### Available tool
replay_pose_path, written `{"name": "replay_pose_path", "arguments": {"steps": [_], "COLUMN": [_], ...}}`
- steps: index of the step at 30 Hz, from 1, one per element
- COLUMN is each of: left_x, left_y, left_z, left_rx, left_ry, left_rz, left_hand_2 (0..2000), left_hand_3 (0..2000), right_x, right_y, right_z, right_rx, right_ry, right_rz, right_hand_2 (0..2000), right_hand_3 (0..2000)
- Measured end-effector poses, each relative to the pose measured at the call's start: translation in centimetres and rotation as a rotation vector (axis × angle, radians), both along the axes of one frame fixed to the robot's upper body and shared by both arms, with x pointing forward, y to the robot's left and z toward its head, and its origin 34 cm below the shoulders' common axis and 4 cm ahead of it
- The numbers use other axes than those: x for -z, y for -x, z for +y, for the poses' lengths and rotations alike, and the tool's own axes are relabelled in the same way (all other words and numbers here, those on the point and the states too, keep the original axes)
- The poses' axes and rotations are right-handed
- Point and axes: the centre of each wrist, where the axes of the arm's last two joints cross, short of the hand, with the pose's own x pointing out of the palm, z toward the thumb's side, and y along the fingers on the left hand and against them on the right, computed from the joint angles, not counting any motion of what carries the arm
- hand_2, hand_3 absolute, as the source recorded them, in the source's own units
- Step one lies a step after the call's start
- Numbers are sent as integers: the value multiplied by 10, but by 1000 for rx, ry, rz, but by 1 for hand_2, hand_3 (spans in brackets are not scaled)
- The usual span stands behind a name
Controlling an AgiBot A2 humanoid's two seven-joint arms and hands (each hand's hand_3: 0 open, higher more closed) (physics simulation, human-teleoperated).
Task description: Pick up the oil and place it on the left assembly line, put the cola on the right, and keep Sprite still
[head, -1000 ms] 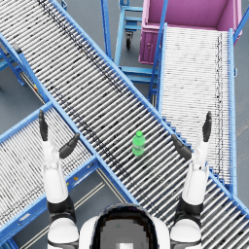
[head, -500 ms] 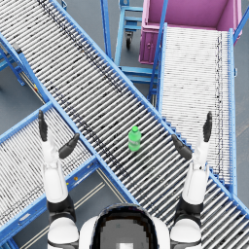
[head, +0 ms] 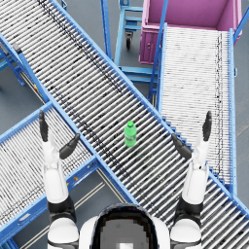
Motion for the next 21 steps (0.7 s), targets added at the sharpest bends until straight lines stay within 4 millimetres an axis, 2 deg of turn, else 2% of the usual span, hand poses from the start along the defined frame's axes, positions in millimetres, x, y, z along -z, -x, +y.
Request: {"name": "replay_pose_path", "arguments": {"steps": [10,21], "left_x": [3,42], "left_y": [-1,-9], "left_z": [-1,-20], "left_rx": [7,197], "left_ry": [4,73], "left_rz": [14,225], "left_hand_2": [0,0], "left_hand_3": [0,0], "right_x": [2,38], "right_y": [-1,-8], "right_z": [2,23], "right_rx": [-11,-249], "right_ry": [-1,-11], "right_rz": [11,212], "right_hand_2": [0,0], "right_hand_3": [0,0]}}
